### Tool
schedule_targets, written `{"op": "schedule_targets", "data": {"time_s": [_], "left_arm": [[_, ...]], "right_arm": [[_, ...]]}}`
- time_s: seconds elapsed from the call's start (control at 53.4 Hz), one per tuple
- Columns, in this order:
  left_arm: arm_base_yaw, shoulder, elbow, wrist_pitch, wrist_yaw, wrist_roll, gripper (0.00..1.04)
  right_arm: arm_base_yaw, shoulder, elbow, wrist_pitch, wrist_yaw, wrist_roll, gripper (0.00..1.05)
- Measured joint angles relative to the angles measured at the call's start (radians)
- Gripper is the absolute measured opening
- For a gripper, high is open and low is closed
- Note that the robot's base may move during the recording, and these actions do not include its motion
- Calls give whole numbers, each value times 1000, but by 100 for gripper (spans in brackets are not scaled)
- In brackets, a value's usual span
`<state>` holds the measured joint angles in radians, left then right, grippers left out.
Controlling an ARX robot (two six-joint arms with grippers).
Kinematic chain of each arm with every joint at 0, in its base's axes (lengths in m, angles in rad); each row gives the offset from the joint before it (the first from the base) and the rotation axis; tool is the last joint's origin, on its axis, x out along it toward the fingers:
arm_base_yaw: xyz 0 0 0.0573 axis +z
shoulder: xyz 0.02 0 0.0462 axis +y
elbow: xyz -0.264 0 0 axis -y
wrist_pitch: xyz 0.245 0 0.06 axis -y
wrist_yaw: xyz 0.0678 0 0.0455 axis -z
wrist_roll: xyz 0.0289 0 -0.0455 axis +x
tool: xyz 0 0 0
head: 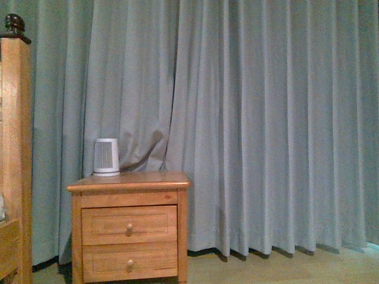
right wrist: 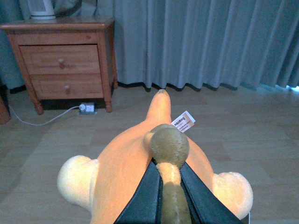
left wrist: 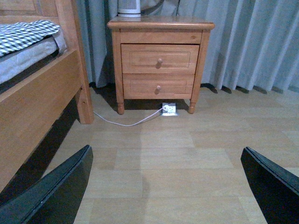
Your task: Put away toys
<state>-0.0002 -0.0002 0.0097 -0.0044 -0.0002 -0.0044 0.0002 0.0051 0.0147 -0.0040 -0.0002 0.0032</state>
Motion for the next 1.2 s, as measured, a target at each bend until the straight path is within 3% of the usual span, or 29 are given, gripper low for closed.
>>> {"op": "schedule_targets", "data": {"time_s": [1.2], "left_arm": [[0,0,0,0,0,0,98]], "right_arm": [[0,1,0,0,0,0,6]]}}
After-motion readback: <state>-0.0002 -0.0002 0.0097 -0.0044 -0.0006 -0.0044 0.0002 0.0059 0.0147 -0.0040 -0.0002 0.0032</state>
